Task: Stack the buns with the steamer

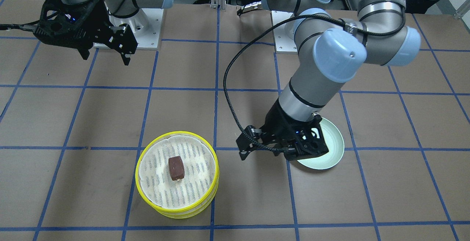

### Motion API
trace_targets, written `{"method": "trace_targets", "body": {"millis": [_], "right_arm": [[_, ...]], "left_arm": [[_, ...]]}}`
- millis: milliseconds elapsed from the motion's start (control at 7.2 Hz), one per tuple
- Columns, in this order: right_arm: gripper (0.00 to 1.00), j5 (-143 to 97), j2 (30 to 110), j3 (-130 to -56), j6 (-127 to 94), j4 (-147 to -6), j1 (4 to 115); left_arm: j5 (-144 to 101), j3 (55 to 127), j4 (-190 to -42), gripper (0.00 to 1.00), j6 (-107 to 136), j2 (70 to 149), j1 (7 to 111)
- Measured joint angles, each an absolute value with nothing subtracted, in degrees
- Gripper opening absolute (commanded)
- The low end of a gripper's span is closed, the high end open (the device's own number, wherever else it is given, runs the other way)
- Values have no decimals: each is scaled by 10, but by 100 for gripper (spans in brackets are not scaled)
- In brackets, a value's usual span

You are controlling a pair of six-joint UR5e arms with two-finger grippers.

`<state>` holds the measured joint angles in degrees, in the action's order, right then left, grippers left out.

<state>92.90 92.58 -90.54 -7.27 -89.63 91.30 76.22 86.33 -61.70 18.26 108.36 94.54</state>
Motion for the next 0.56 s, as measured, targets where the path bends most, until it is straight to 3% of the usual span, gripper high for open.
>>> {"method": "trace_targets", "body": {"millis": [556], "right_arm": [[100,918,926,-906,43,-916,913]], "left_arm": [[936,862,-839,100,11,971,887]]}}
